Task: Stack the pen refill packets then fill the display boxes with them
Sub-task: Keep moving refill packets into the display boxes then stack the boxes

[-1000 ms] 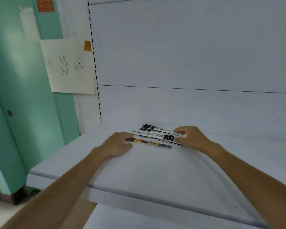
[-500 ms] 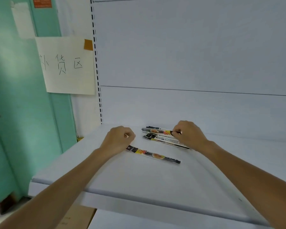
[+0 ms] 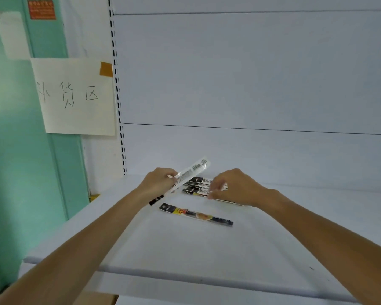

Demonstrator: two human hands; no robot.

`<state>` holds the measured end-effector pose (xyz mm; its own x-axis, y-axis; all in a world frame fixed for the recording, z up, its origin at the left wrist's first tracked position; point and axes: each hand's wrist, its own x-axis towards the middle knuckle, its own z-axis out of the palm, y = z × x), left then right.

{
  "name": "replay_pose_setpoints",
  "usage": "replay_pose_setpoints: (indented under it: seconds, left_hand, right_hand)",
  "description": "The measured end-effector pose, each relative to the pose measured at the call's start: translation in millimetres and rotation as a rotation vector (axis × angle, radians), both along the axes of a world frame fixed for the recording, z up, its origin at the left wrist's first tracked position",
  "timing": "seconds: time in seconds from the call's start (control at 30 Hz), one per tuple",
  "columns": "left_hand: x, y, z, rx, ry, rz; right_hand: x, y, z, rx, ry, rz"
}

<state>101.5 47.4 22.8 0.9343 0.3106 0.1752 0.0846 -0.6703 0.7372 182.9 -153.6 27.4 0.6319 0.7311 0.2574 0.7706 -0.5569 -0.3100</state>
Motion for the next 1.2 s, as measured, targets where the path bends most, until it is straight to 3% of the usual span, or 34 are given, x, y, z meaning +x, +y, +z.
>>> replay_pose_setpoints:
  seconds: [0.1, 0.27, 0.37, 0.5, 0.67, 0.93, 1.07, 1.2]
  left_hand:
    - [-8, 9, -15, 0.267, 0.096, -0.078]
    - [-10, 14, -37, 0.517, 0.107, -0.264]
    - [-9, 9, -37, 0.664, 0.005, -0.203]
    - [-13, 21, -35, 0.445, -0.167, -0.069]
    - [-28, 43, -40, 0.36, -0.052, -0.09]
    - [-31, 34, -49, 0.405, -0.023, -0.154]
    - [-30, 25, -48, 0.372, 0.004, -0.16]
    - [-29, 21, -47, 0.466, -0.062, -0.047]
  right_hand:
    - [22, -18, -17, -0.21, -0.076, -0.225]
    - [27, -20, -32, -0.172, -0.059, -0.276]
    - [29, -17, -23, -0.16, -0.134, -0.299]
    - [23, -10, -15, -0.053, -0.13, -0.312]
    - [17, -4, -23, 0.024, -0.059, -0.276]
    - [13, -17, -26, -0.018, -0.234, -0.332]
    - [6, -14, -20, -0.062, -0.396, -0.221]
    - [-4, -3, -22, -0.167, -0.507, -0.109]
